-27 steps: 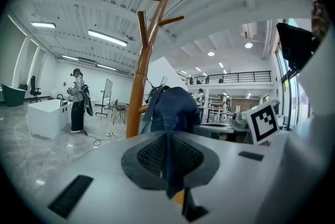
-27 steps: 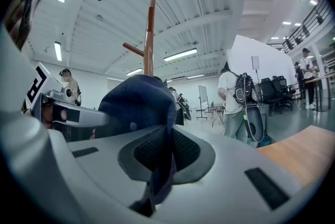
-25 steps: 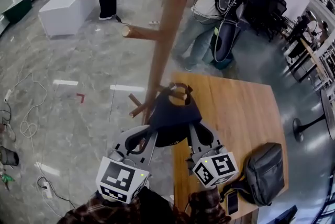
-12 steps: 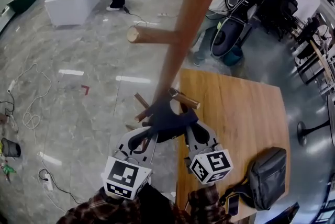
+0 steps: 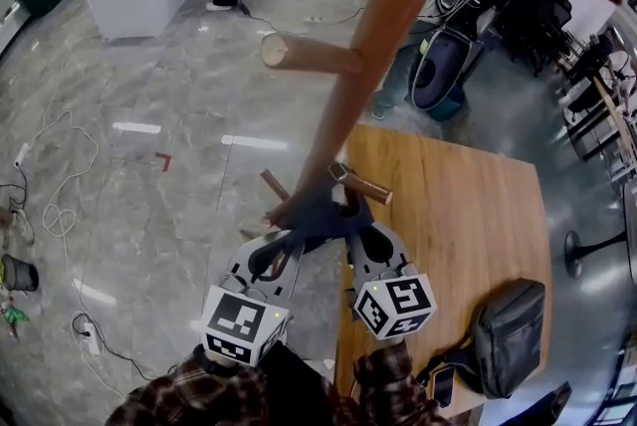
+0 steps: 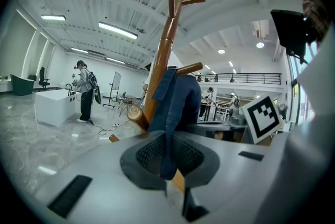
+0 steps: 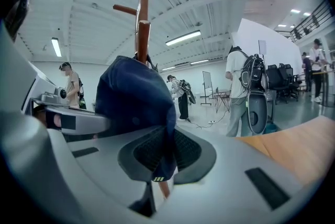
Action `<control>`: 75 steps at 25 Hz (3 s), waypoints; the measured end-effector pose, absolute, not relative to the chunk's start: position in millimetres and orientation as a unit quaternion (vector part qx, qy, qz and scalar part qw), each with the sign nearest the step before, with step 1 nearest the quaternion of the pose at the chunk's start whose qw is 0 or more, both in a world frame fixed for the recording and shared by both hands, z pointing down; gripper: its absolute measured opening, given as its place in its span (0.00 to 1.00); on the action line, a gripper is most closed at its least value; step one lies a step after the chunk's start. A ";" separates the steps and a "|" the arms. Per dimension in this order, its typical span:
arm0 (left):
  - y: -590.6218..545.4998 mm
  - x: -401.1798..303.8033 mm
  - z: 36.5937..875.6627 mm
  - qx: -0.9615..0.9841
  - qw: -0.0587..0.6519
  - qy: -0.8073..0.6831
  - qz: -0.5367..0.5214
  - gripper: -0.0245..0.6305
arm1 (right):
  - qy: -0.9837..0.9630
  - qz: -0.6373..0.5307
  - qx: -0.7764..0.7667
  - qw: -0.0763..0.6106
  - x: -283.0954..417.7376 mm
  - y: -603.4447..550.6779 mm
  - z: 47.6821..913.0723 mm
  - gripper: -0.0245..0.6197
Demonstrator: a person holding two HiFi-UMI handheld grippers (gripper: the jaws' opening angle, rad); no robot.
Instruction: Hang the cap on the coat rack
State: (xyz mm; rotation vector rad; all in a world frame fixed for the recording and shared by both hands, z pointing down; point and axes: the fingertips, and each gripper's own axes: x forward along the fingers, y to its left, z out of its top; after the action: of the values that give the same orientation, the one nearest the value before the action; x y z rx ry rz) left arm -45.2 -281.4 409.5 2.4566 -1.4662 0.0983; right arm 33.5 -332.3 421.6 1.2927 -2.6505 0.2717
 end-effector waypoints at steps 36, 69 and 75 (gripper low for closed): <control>-202.3 -29.4 340.1 0.892 0.091 -0.443 -0.006 0.20 | -0.893 0.053 0.446 0.020 43.9 -230.8 346.9 0.15; -182.6 -6.1 318.9 0.908 0.077 -0.411 0.004 0.06 | -0.889 0.051 0.454 0.024 56.4 -186.4 327.9 0.05; -181.1 -10.1 318.5 0.907 0.083 -0.414 0.003 0.06 | -0.893 0.053 0.446 0.021 52.0 -187.5 324.5 0.05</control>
State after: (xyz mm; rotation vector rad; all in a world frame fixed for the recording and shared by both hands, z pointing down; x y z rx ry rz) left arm -10.1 -181.1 318.5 2.7065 -1.2348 0.0096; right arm 52.0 -187.5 324.5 1.3824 -2.7684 0.1656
